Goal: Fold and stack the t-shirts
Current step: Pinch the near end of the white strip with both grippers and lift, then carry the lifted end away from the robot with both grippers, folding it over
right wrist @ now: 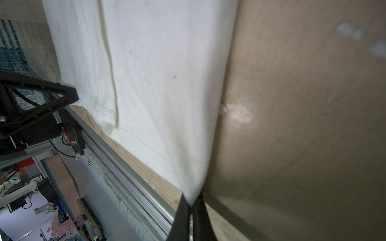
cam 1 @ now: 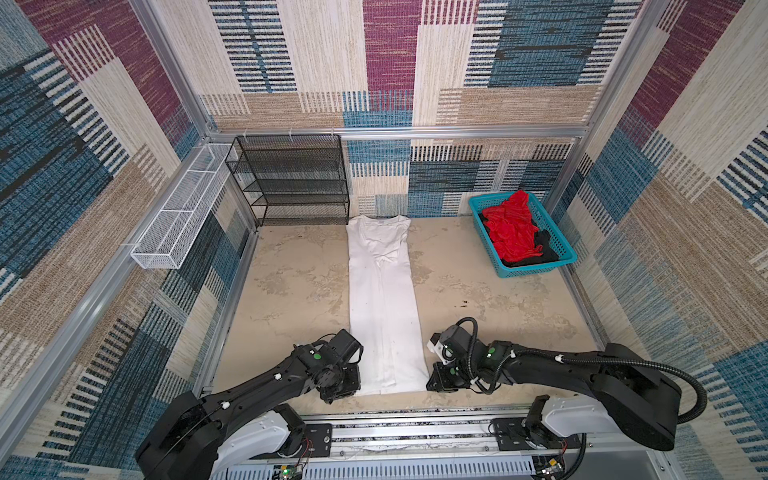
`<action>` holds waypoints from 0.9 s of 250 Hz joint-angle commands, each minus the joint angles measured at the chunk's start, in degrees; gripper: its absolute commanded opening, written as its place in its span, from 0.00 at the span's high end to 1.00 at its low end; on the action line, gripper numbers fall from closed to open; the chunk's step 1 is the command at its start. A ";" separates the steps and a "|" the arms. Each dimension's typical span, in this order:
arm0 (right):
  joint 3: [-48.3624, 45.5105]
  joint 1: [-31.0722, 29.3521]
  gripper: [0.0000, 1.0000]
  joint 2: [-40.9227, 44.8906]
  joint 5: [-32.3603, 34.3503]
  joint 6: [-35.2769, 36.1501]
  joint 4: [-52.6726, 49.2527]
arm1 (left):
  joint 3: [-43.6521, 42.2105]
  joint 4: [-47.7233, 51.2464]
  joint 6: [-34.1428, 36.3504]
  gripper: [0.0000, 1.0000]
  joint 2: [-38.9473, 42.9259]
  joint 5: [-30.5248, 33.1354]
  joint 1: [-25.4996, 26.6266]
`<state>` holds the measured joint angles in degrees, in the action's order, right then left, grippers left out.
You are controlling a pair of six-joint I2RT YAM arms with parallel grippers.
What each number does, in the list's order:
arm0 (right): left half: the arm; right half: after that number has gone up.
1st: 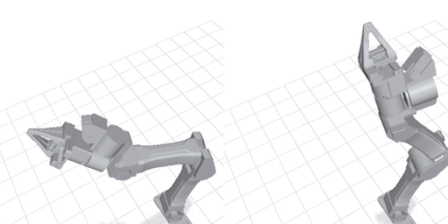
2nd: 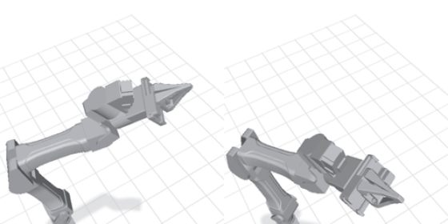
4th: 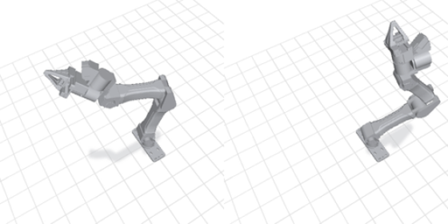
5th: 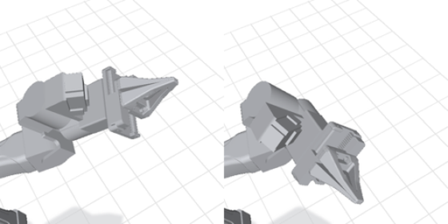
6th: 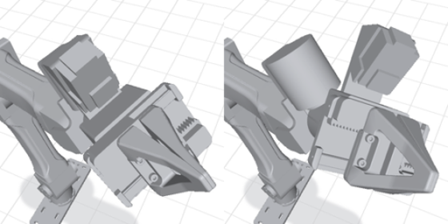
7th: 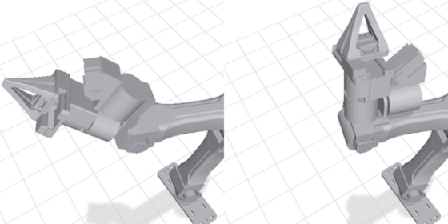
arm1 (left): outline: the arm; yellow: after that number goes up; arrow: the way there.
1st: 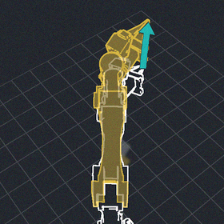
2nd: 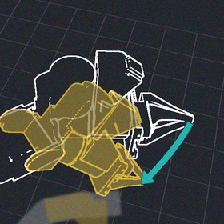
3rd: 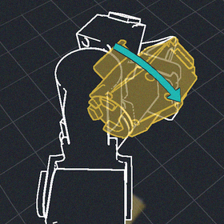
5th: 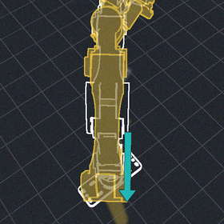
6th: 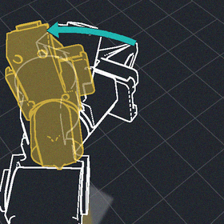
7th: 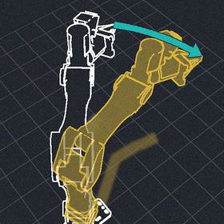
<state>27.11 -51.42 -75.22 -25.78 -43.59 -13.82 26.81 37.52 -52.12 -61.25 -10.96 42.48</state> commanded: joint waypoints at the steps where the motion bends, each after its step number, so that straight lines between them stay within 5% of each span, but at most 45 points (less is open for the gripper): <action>1: -0.58 -0.23 1.00 1.99 -1.65 0.53 0.73 | 0.13 2.83 1.99 1.00 1.39 -2.44 -0.03; 138: 3.55 -1.44 1.00 18.97 1.13 -2.46 -14.65 | 8.27 20.25 -0.27 1.00 15.29 -2.69 0.68; 225: 14.74 -1.40 1.00 17.24 8.94 -0.84 -18.96 | 19.78 23.68 3.91 1.00 14.37 4.91 0.68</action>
<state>40.18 -52.77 -56.86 -20.75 -45.12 -32.05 43.77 59.33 -51.09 -45.91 -10.90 43.22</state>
